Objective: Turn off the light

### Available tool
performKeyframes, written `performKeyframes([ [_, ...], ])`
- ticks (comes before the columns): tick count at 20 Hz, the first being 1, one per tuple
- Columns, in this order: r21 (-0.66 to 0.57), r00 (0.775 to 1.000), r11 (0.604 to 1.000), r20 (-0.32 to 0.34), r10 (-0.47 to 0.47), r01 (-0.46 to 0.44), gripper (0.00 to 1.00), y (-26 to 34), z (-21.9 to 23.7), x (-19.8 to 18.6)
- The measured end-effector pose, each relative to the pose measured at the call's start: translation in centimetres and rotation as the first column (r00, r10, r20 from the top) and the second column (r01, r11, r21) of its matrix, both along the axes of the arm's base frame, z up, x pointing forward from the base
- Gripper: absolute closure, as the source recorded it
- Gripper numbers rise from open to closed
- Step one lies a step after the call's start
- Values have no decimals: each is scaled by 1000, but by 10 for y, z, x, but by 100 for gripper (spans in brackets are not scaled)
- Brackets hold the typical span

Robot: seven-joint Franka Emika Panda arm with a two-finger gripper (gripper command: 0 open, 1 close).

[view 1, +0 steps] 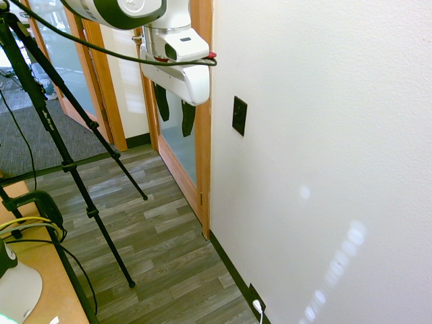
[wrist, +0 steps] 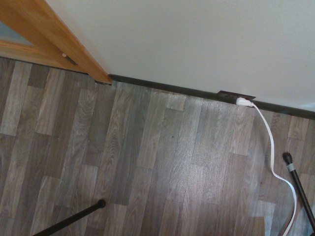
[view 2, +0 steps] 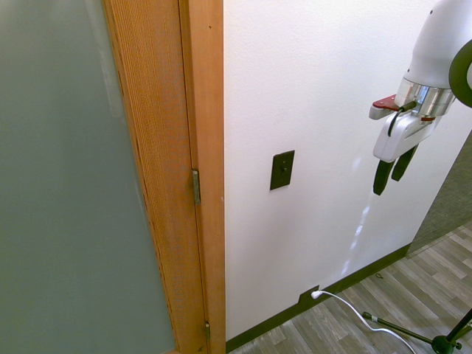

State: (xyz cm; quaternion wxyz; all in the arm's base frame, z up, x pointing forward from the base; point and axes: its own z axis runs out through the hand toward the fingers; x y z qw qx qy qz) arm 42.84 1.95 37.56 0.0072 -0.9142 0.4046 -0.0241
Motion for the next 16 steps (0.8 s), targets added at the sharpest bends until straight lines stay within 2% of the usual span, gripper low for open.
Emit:
performKeyframes([
  [2,0,1000,1000,0,3,-3,0,0,-1,1],
  [4,2,999,1000,39,3,-4,0,2,-2,9],
  [9,25,989,1000,144,9,-13,0,24,-5,69],
  [12,65,972,998,235,-8,-7,0,36,-13,104],
  [16,98,941,995,334,-45,13,0,47,-47,126],
])
